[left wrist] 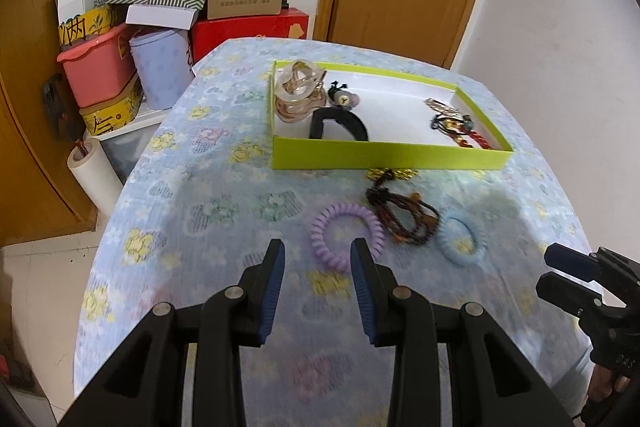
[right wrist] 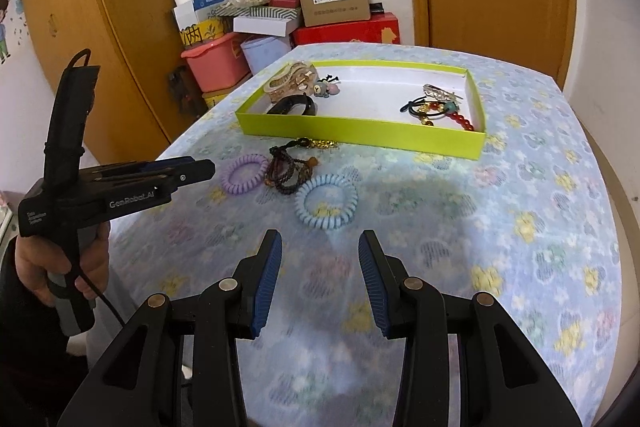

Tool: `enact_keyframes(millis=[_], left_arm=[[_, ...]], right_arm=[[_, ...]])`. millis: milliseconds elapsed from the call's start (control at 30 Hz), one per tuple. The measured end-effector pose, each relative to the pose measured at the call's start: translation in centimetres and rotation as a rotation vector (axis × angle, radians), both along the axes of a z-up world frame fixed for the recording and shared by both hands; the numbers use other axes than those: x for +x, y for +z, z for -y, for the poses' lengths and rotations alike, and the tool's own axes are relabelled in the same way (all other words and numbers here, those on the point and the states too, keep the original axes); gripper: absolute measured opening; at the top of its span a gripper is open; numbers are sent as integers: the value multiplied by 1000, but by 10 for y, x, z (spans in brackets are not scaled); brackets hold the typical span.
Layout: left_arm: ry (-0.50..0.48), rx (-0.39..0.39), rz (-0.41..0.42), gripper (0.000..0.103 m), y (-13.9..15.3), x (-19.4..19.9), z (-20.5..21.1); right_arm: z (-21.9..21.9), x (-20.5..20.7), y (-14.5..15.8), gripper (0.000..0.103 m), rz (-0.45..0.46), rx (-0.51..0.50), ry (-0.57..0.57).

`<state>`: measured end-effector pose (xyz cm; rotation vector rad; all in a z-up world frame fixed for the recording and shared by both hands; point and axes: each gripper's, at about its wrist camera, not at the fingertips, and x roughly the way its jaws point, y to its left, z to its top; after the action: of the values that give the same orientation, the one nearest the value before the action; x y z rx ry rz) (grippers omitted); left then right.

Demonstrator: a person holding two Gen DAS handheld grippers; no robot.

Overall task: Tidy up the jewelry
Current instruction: 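Withdraw both tools from the box toward the remaining jewelry, then grasp the brown bead bracelet with the right tool while the left tool grasps the lilac coil hair tie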

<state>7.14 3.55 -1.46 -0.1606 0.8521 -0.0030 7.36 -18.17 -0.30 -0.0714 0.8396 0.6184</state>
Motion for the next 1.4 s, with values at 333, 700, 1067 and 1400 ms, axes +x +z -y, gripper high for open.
enact_keyframes(millis=[333,700,1067,1400], left_arm=[[-25,3,-33,34,-16,22,-1],[-54,138,0,24,-21,25,13],[-55,138,12,10,-21,25,13],[-27,104,7,9,-21,11,1]], right_arm=[[-29,33,-2,41,12,-17,51],[-28,58,-22,41,-13,-95,1],[-41,59,-20,41,14,-113,39],[-74,72,-27,41,-12,-93,126]])
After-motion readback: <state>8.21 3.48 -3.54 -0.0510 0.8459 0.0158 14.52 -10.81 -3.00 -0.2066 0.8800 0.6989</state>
